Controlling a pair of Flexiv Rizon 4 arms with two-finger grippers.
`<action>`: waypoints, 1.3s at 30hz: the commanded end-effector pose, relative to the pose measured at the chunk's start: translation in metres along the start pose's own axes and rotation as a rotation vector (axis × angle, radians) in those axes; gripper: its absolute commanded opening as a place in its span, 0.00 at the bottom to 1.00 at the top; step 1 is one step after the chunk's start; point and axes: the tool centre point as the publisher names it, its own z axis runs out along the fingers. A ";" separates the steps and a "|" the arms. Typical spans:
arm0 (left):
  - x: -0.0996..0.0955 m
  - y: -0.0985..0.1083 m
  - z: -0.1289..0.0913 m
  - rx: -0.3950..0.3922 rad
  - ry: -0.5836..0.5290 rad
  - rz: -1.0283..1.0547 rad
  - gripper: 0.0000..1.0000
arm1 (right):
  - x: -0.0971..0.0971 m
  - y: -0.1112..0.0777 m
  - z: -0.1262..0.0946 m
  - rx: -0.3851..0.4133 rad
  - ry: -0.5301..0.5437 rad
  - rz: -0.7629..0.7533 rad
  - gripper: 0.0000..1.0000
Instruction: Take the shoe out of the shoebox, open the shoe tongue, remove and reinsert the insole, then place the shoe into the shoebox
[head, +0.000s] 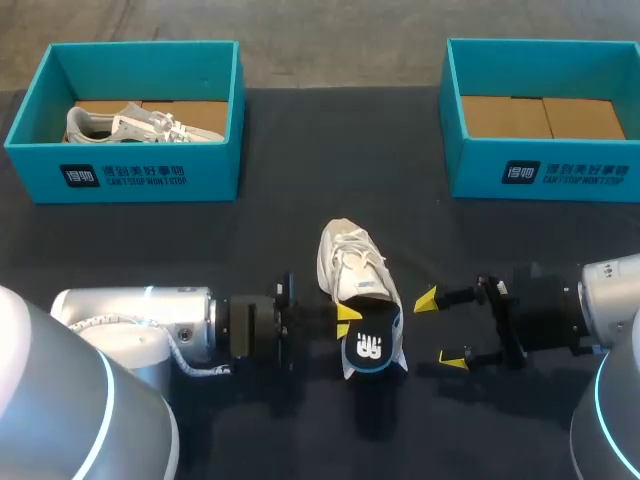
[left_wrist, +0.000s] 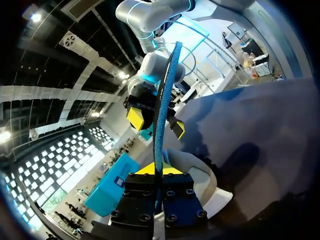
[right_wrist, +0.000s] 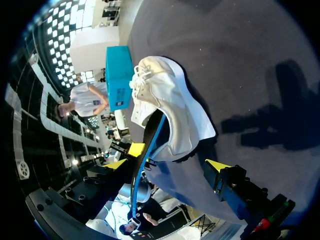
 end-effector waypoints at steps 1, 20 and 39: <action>0.001 0.001 0.006 -0.022 -0.007 0.001 0.00 | 0.000 -0.001 0.000 -0.003 0.001 0.000 1.00; -0.005 0.026 0.011 -0.107 -0.016 0.028 0.00 | 0.000 -0.001 0.000 -0.003 0.001 0.000 1.00; -0.003 0.024 0.000 -0.089 -0.002 0.018 0.00 | 0.000 -0.001 0.000 -0.003 0.001 0.000 1.00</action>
